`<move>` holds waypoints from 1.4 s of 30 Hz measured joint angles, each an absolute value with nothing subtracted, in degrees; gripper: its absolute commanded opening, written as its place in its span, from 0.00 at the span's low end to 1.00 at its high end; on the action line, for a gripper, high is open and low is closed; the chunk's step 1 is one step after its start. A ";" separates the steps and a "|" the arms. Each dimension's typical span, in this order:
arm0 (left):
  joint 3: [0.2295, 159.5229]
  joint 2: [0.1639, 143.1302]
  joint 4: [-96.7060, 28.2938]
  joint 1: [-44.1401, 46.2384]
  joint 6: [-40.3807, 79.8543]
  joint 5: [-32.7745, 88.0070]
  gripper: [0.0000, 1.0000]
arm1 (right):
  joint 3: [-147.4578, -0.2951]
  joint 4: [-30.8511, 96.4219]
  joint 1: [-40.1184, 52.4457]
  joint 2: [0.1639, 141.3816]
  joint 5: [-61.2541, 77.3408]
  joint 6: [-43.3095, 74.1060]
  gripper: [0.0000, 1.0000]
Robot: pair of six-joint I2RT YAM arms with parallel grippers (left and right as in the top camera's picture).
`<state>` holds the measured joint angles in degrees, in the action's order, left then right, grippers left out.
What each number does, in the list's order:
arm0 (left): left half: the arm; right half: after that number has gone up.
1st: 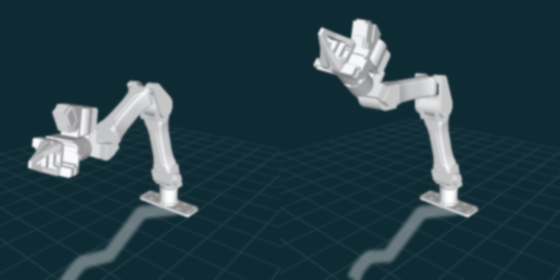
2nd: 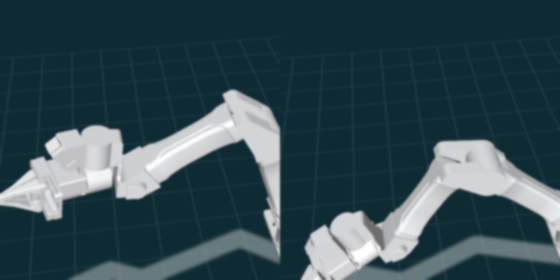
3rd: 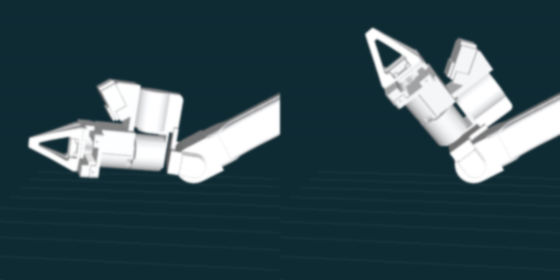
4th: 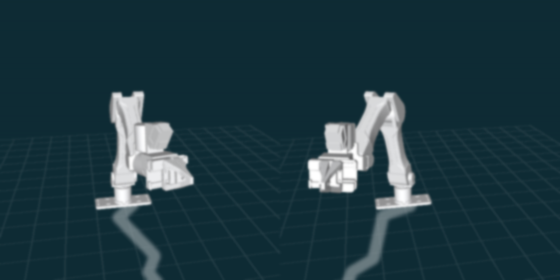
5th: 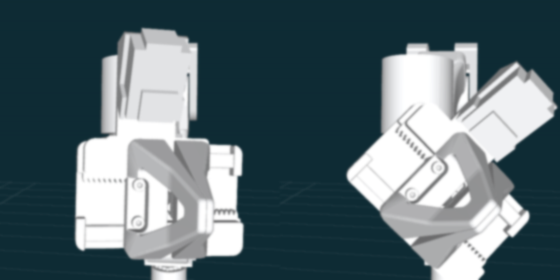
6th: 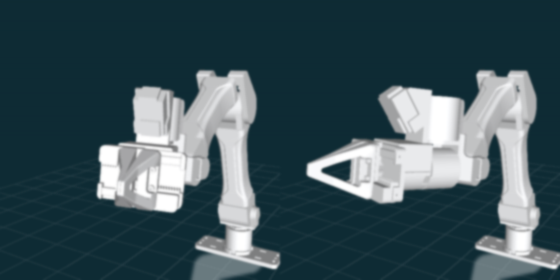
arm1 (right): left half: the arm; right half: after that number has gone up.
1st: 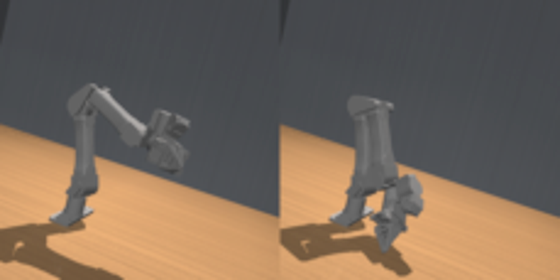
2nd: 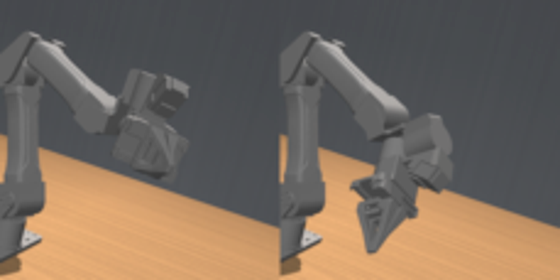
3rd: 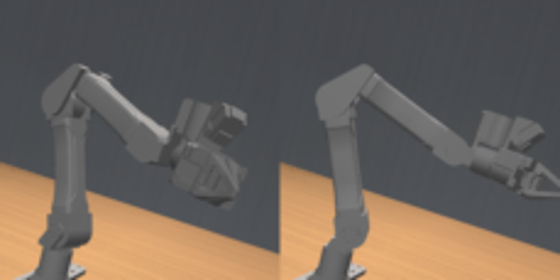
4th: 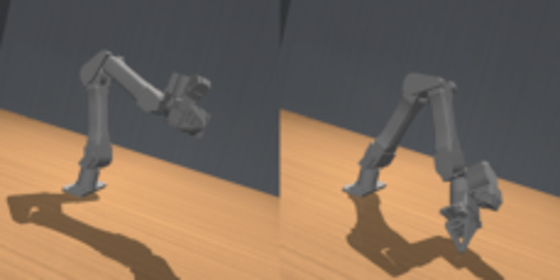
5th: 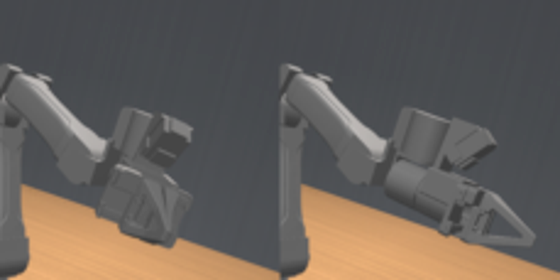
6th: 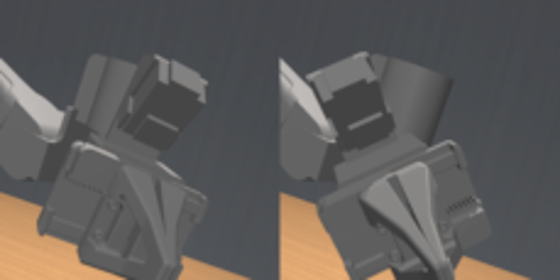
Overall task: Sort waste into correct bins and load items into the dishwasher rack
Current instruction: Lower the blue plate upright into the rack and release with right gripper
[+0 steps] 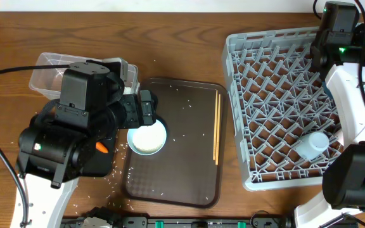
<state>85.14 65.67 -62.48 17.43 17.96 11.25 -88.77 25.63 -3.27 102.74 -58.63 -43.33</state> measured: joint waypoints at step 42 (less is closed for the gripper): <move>85.14 65.67 -62.59 17.43 17.96 11.22 0.98 | -88.95 41.15 7.49 104.99 -48.18 -40.34 0.64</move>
<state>85.14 65.67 -62.59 17.43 17.96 11.22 -88.95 41.15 7.49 104.99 -48.18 -40.34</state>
